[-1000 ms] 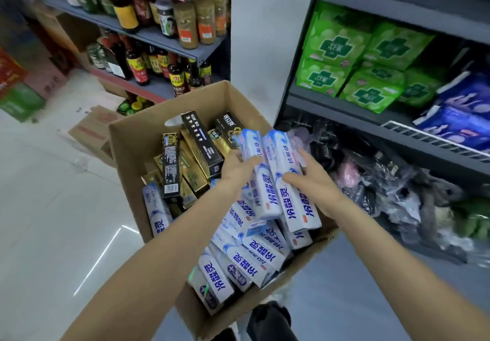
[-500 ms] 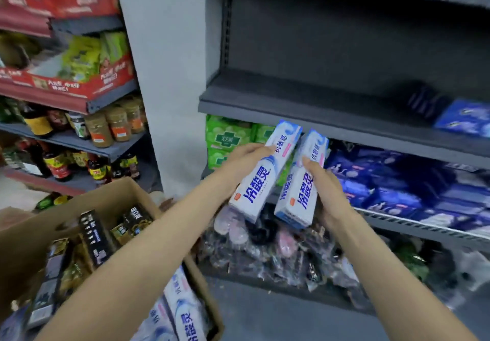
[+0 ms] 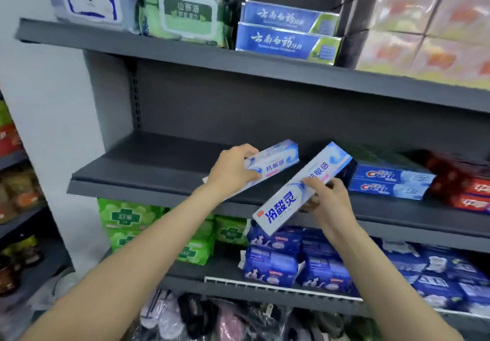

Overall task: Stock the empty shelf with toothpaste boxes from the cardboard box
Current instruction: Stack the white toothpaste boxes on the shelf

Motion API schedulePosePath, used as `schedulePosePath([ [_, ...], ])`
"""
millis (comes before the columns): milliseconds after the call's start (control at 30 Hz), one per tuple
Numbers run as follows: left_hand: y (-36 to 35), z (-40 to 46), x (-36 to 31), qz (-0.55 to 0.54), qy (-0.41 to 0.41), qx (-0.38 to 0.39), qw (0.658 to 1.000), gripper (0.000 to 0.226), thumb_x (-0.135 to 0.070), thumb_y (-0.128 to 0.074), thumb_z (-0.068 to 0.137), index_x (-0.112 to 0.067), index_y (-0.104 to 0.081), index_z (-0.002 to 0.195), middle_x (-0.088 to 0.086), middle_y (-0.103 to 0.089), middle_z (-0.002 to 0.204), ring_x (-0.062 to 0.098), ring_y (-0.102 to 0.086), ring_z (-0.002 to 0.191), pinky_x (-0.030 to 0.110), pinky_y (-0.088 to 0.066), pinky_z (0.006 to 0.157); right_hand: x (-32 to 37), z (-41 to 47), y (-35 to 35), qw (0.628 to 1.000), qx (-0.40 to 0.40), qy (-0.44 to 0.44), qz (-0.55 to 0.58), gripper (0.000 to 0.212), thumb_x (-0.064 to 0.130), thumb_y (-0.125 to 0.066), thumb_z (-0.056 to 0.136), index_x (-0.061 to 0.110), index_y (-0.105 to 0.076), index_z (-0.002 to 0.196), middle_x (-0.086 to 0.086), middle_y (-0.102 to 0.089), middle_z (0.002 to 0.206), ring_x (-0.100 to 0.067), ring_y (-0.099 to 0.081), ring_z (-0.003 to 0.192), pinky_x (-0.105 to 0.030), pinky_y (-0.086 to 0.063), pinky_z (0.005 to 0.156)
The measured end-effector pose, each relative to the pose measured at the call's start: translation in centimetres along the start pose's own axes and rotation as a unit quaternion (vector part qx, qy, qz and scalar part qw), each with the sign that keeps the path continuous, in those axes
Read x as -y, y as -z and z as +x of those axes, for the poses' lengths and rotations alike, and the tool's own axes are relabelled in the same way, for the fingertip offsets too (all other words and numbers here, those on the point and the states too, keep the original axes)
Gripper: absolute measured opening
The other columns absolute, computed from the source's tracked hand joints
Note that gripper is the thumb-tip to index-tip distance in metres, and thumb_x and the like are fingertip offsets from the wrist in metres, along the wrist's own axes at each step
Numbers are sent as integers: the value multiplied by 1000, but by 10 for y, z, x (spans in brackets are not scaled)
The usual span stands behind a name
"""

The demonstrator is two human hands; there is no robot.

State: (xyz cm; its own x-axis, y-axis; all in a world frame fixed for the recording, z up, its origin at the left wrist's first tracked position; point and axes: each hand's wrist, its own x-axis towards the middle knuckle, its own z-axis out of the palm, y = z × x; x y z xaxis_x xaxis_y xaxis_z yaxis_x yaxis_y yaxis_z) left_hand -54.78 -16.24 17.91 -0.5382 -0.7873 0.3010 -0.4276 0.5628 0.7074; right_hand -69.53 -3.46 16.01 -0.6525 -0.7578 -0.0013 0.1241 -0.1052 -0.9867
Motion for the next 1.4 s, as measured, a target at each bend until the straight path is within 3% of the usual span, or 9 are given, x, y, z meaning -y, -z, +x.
schedulePosePath([
  [367, -113, 178, 3, 254, -114, 32, 960, 43, -25, -59, 90, -33, -50, 131, 6, -46, 132, 30, -42, 124, 43, -34, 101, 8, 112, 62, 995, -65, 80, 7, 89, 1, -70, 80, 31, -14, 142, -11, -65, 107, -26, -68, 83, -41, -59, 64],
  [667, -186, 243, -13, 333, -63, 51, 939, 42, -14, -56, 90, -25, -52, 130, 11, -37, 141, 31, -27, 135, 54, -29, 106, 11, 157, 95, 990, -63, 119, 48, 53, -4, -62, 83, 24, -30, 114, -2, -59, 95, -25, -66, 78, -42, -60, 62],
  [833, -205, 241, -11, 394, -114, -40, 911, 50, -14, -63, 83, -21, -46, 130, 13, -26, 140, 32, -26, 130, 47, -31, 101, 14, 165, 99, 993, -30, 113, 18, 52, -4, -64, 82, 24, -32, 111, -4, -61, 96, -28, -65, 89, -47, -59, 65],
  [933, -194, 241, -5, 302, -115, -11, 946, 44, -13, -62, 85, -14, -48, 127, 12, -38, 133, 30, -36, 125, 40, -34, 98, 21, 173, 96, 994, -28, 106, 16, 50, -6, -62, 83, 23, -30, 109, -6, -59, 97, -29, -63, 93, -45, -59, 59],
  [1033, -170, 227, 0, 38, -92, 17, 995, 19, -15, -53, 94, -10, -62, 110, 11, -62, 114, 25, -59, 105, 26, -43, 85, 26, 184, 85, 993, -27, 108, 44, 49, -7, -59, 85, 21, -27, 108, -9, -58, 102, -30, -62, 92, -45, -59, 58],
  [1133, -141, 200, -1, -186, 13, 108, 976, 41, -43, -44, 97, -12, -68, 105, 2, -70, 100, 12, -64, 87, 25, -45, 83, 20, 196, 69, 989, -16, 132, 59, 48, -9, -58, 85, 18, -23, 105, -13, -55, 113, -22, -63, 91, -42, -60, 62],
  [1200, -126, 190, 5, -147, 15, 170, 974, 49, -60, -48, 88, -21, -67, 110, -4, -70, 106, 11, -63, 96, 26, -45, 89, 13, 204, 56, 986, -16, 148, 76, 50, -5, -65, 82, 20, -26, 103, -16, -54, 115, -23, -63, 94, -47, -59, 69],
  [1267, -118, 186, 15, -76, -33, 157, 984, 35, -50, -65, 82, -23, -66, 103, -3, -69, 104, 14, -63, 99, 30, -46, 88, 5, 209, 48, 983, -51, 174, 8, 61, 14, -80, 68, 23, -34, 106, -17, -56, 118, -28, -61, 104, -52, -53, 87],
  [1400, -105, 189, 17, 13, -60, 62, 996, 37, -31, -73, 80, -17, -63, 113, -2, -65, 106, 14, -60, 102, 22, -42, 83, -2, 220, 43, 935, -95, 192, -283, 83, 11, -81, 69, 6, -31, 135, -22, -31, 135, -32, -36, 124, -25, -30, 100],
])
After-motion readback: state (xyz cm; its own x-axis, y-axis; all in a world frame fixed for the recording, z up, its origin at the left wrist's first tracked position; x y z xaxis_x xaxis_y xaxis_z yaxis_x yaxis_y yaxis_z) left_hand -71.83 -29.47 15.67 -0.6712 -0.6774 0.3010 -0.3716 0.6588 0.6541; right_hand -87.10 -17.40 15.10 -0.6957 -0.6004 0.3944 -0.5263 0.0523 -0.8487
